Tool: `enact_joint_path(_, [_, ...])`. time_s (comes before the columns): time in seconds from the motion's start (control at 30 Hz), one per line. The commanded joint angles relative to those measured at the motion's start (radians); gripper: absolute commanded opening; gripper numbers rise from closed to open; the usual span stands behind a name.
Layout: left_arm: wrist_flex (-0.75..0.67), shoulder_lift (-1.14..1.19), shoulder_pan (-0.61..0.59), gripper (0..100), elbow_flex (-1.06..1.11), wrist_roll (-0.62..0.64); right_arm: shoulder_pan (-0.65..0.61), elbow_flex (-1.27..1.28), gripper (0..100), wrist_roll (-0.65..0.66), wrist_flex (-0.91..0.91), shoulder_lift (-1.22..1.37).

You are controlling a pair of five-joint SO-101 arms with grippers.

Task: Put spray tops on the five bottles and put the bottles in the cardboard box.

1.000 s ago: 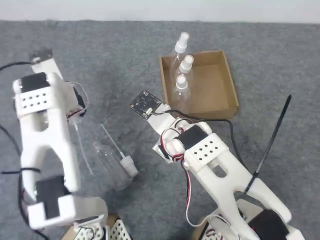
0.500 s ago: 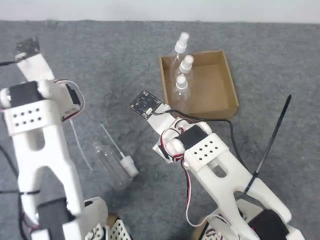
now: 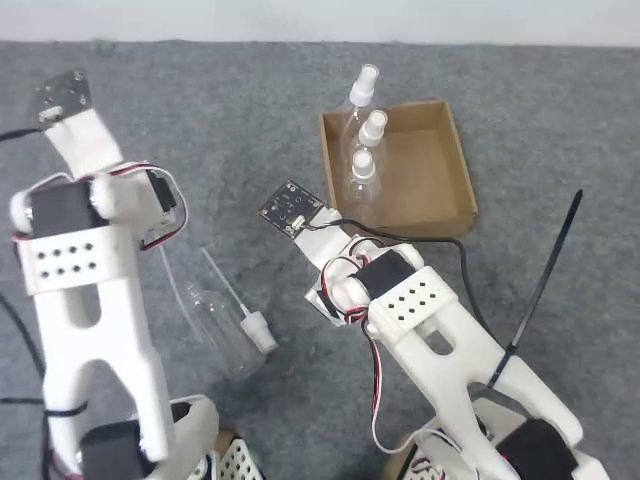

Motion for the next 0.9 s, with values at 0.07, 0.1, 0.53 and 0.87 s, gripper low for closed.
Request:
enact_joint_path(0.07, [-0.026, -0.109, 0.008, 1, 0.036, 0.087, 0.013, -0.012, 12.5, 0.015, -0.018, -0.051])
enact_joint_path(0.1, [-0.043, -0.126, 0.006, 1, 0.056, 0.089, 0.013, -0.012, 12.5, 0.015, -0.018, -0.051])
enact_joint_path(0.53, [-0.345, -0.408, 0.006, 1, 0.403, 0.092, 0.013, -0.012, 12.5, 0.015, -0.018, -0.051])
enact_joint_path(0.87, [-0.514, -0.566, 0.006, 1, 0.621, 0.138, 0.013, -0.012, 12.5, 0.015, -0.018, -0.051])
